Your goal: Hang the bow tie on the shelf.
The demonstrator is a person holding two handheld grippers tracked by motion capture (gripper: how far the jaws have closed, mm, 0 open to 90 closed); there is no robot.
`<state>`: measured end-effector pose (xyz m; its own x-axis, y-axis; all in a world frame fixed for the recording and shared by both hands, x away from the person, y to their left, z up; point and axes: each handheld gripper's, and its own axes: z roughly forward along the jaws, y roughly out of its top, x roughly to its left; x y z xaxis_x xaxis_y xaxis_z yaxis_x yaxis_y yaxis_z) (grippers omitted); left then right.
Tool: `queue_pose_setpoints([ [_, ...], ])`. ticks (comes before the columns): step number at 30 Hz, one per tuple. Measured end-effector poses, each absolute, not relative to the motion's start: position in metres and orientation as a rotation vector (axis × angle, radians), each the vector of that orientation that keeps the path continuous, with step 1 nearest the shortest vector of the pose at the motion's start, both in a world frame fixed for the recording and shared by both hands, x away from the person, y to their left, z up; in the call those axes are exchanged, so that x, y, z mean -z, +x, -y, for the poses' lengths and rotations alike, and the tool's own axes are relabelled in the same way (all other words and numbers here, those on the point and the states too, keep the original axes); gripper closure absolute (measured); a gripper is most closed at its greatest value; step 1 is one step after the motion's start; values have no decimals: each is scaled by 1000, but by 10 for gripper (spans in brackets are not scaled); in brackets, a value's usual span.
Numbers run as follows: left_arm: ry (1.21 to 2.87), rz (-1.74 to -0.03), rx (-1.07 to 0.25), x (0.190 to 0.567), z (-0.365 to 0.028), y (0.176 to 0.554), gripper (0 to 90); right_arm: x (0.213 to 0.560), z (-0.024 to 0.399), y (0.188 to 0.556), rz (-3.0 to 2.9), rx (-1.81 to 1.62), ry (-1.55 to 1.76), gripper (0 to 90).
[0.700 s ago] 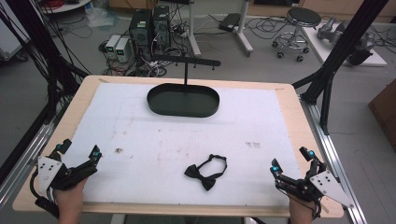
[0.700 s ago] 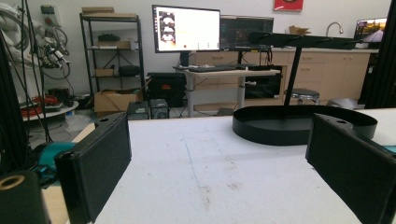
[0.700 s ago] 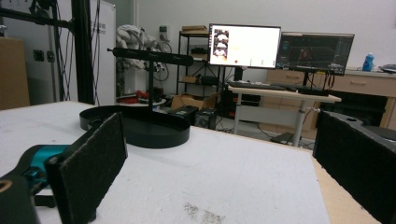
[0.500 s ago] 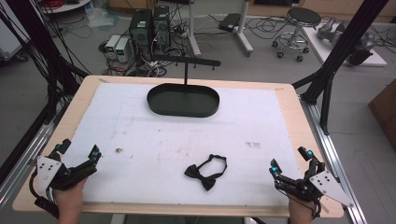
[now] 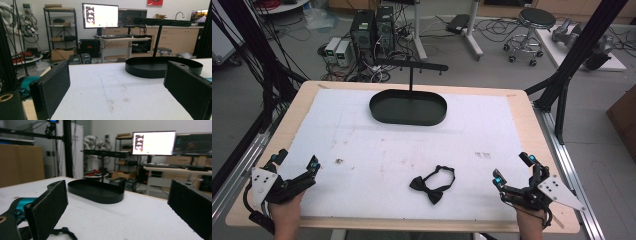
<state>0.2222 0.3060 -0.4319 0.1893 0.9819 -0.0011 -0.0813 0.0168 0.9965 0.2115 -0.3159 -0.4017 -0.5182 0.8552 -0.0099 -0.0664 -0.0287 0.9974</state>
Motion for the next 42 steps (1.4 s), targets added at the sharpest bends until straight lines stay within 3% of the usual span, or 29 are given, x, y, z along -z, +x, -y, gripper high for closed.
queue_pose_setpoints([
  [14, 1227, -1014, -1099, 432, -305, 223, 73, 407, 259, 247, -1895, -1557, 916, 20],
  [17, 1228, -1015, -1100, 432, -306, 223, 73, 414, 241, 253, -1967, -1473, 947, 59],
  [25, 1227, -1025, -1100, 432, -307, 223, 73, 432, 218, 265, -2130, -1315, 1026, 60],
  [28, 1229, -1024, -1102, 432, -307, 223, 73, 438, 213, 266, -2167, -1262, 1076, 229],
  [31, 1233, -1026, -1102, 433, -307, 224, 73, 444, 210, 269, -2191, -1215, 1121, 229],
  [42, 1237, -1023, -1106, 433, -306, 223, 74, 449, 201, 273, -2218, -1064, 1212, 460],
])
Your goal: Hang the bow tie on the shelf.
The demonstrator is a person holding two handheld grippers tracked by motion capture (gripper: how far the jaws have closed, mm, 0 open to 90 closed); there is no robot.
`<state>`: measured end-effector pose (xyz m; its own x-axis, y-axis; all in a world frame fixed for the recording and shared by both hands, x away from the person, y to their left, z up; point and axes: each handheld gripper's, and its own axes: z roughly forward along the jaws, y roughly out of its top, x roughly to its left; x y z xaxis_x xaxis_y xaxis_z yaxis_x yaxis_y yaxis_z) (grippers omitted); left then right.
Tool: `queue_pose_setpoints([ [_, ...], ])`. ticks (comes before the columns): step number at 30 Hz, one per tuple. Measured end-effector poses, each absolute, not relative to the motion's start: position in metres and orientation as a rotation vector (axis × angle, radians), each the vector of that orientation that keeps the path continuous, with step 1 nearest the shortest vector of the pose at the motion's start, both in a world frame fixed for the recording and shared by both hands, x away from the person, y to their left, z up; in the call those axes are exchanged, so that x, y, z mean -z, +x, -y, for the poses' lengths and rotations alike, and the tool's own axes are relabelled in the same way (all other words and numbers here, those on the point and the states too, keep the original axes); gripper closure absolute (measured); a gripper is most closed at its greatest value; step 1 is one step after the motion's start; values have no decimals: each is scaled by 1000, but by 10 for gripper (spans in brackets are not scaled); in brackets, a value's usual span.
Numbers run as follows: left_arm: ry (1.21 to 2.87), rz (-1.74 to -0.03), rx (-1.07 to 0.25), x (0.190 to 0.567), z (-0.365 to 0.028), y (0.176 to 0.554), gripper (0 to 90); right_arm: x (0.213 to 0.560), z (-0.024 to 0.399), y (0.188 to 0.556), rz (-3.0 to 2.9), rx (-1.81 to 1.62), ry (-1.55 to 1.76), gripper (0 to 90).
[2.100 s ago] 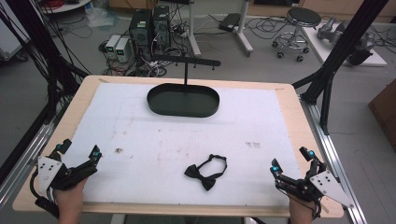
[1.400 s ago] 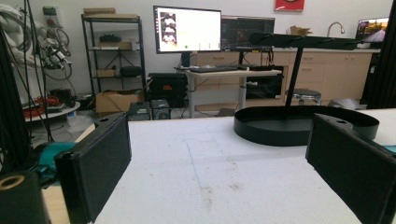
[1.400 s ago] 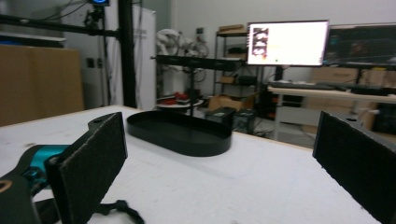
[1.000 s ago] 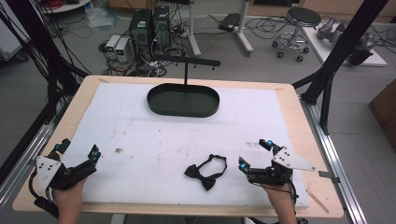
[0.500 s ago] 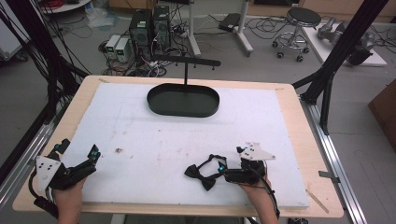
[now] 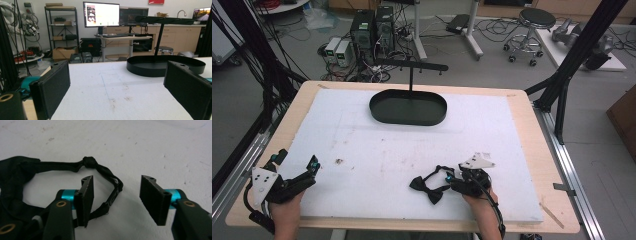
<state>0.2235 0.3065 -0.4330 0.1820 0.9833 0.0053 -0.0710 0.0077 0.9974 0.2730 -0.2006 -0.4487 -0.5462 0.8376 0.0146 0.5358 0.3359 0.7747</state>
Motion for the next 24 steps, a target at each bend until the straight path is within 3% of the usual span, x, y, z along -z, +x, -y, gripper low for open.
queue_pose_setpoints([
  [6, 1236, -1022, -1103, 433, -306, 224, 73, 450, 198, 272, -2244, -1044, 1210, 578],
  [9, 1240, -1019, -1104, 433, -305, 224, 74, 449, 196, 270, -2252, -1046, 1216, 729],
  [10, 1240, -1019, -1104, 433, -305, 224, 73, 449, 196, 270, -2252, -1046, 1216, 729],
  [11, 1240, -1019, -1104, 433, -305, 224, 73, 450, 195, 269, -2253, -1057, 1205, 807],
  [13, 1240, -1018, -1104, 433, -305, 224, 74, 451, 195, 267, -2255, -1066, 1183, 847],
  [24, 1242, -1015, -1104, 433, -305, 224, 73, 446, 194, 257, -2150, -1087, 1077, 865],
])
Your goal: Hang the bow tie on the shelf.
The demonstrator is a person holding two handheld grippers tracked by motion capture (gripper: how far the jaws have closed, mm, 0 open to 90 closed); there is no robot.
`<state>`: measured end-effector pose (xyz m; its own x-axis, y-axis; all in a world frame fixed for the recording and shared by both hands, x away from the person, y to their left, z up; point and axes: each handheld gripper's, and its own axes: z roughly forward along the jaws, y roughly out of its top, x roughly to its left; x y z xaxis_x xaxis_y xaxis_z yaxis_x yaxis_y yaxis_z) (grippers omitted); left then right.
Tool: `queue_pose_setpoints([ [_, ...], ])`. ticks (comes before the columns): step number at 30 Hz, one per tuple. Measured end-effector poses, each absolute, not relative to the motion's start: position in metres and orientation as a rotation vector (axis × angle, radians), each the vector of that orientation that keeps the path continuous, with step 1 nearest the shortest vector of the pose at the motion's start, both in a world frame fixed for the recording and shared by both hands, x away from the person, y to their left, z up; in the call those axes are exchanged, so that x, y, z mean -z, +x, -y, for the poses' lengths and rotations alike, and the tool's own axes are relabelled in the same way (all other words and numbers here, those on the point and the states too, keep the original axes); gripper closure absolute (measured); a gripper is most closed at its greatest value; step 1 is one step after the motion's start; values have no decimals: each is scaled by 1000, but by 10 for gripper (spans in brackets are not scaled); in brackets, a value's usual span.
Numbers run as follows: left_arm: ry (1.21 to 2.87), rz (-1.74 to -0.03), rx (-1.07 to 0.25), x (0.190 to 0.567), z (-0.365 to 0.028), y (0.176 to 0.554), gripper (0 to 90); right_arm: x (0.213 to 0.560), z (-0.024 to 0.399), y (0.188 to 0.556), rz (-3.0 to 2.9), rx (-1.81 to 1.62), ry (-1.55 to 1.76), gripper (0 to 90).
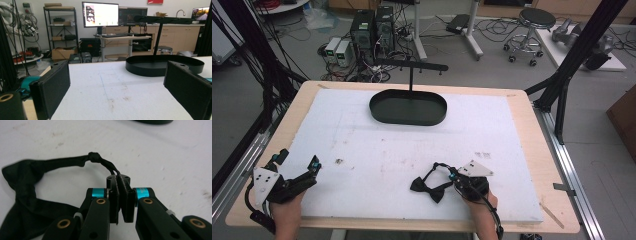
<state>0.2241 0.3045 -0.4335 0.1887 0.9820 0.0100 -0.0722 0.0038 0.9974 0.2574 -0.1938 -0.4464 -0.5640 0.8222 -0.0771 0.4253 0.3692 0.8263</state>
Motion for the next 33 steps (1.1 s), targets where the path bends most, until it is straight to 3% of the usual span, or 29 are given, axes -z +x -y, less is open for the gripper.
queue_pose_setpoints([
  [18, 1241, -1014, -1106, 434, -304, 224, 74, 394, 184, 241, -1769, -1210, 779, 864],
  [33, 1238, -1009, -1101, 435, -302, 225, 74, 339, 185, 263, -1522, -1388, 725, 864],
])
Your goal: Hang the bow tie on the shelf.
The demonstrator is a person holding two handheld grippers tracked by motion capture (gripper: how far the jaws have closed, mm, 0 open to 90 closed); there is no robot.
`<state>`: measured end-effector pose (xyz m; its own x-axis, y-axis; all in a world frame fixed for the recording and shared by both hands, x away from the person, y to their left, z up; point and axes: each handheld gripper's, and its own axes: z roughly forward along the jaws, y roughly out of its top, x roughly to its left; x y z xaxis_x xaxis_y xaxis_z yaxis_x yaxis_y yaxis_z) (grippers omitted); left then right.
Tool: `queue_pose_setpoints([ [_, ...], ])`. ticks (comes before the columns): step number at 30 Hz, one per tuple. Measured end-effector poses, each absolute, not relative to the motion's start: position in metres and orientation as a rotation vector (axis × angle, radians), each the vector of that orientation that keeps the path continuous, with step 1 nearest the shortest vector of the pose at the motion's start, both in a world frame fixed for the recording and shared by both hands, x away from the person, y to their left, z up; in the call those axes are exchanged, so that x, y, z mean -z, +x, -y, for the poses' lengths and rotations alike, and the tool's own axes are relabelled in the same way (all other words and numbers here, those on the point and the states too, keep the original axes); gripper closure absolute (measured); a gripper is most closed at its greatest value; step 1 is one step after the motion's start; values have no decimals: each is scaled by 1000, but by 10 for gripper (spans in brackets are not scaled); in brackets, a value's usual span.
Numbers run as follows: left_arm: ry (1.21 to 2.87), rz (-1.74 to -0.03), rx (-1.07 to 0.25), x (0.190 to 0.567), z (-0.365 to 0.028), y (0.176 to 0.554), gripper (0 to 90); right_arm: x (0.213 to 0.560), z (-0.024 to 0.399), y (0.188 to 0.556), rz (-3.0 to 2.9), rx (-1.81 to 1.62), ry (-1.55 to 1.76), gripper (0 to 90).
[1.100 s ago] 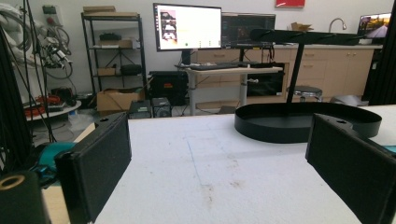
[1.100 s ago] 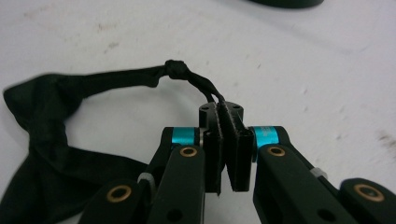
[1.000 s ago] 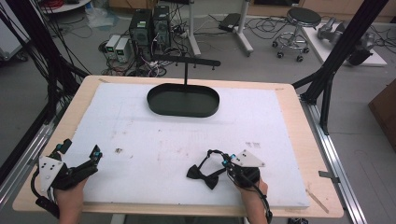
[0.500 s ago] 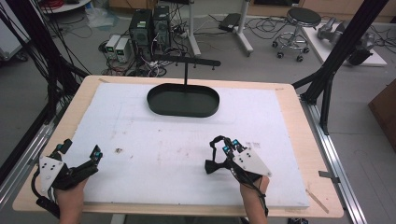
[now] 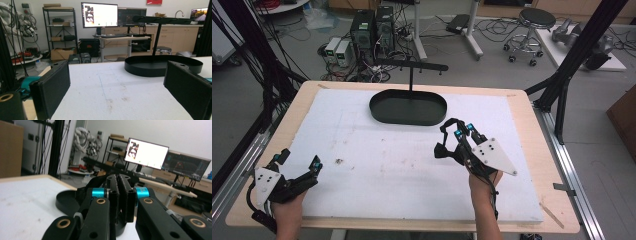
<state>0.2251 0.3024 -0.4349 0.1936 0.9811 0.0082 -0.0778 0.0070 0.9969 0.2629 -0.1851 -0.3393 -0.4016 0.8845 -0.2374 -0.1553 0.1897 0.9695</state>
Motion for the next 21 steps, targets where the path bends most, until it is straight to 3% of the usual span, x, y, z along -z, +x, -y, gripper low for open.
queue_pose_setpoints([
  [21, 1238, -1023, -1080, 440, -305, 231, 74, 311, 159, 342, -1447, -1515, 719, 864],
])
